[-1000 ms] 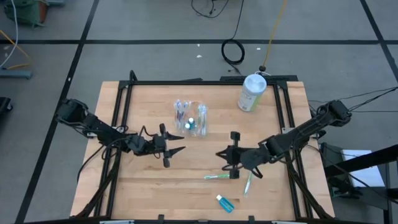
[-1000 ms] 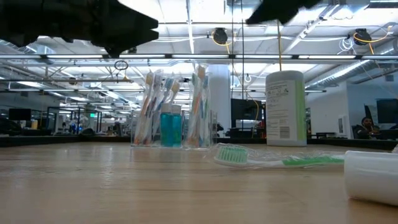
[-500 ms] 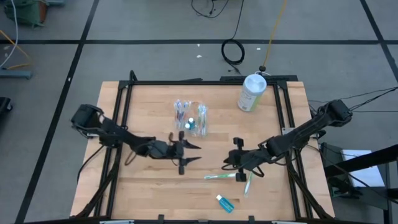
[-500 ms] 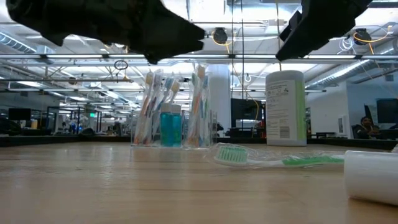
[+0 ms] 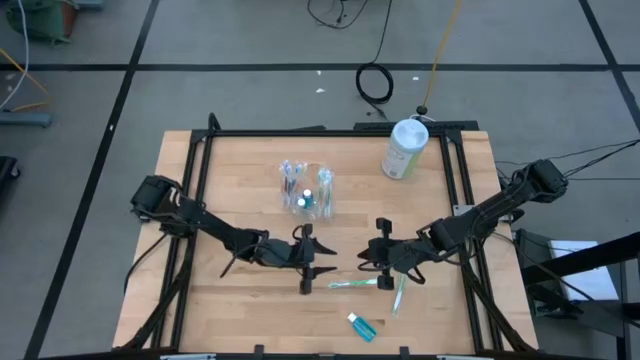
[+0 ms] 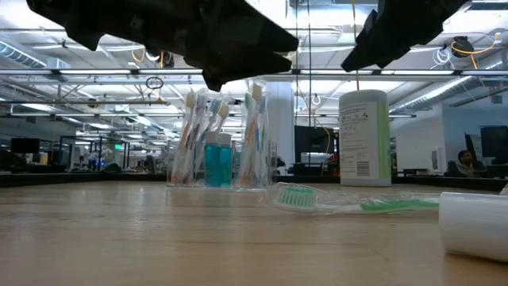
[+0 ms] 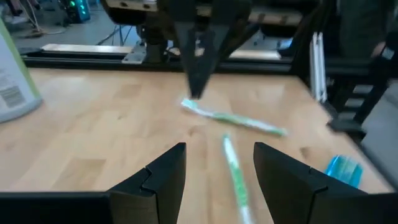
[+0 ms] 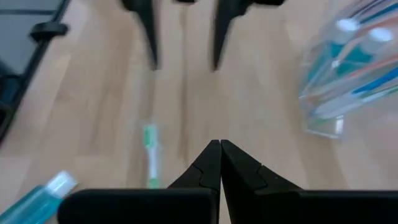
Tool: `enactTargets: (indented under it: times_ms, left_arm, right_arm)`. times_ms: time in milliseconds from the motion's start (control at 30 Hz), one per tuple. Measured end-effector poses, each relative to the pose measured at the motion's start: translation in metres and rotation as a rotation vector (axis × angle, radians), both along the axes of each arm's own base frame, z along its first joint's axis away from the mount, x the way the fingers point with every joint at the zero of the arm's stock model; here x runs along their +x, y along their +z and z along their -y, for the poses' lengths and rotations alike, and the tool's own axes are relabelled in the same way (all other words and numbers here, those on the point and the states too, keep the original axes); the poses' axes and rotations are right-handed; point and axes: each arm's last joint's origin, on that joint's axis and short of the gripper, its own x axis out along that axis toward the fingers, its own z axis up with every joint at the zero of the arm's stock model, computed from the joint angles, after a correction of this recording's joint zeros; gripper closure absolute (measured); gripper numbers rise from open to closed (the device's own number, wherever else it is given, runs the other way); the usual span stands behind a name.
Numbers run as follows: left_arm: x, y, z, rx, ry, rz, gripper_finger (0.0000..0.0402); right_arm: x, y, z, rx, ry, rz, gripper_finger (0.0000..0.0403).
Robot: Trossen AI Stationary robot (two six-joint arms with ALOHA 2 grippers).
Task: Pick & Place toothbrushing station
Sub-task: Put the left green toothbrush into the transparent organizer
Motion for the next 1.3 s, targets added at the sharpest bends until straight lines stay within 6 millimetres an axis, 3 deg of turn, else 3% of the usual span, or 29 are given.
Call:
enactTargets:
  times_ms: [233,500,800,1133,1300]
  left_arm:
    - [-0.004,-0.010,0.018,-0.088,-0.053,-0.034,0.0211]
    - [-0.001,-0.051,0.039,-0.085,-0.080,-0.104,0.0211]
    - [0.017,-0.071,0.045,-0.067,-0.072,-0.112,0.0211]
    - [0.031,-0.106,0.044,-0.031,-0.048,-0.201,0.0211]
    - [0.035,-0.107,0.041,-0.035,-0.033,-0.222,0.0211]
  right_arm:
    - [0.002,0.003,0.000,-0.011,-0.036,0.042,0.0403]
    - [0.002,0.003,0.001,-0.023,-0.058,0.051,0.0403]
    - [0.003,0.003,0.002,-0.036,-0.078,0.060,0.0403]
    - [0.003,0.003,0.002,-0.030,-0.078,0.072,0.0403]
    - [0.001,-0.007,0.002,-0.013,-0.073,0.100,0.0403]
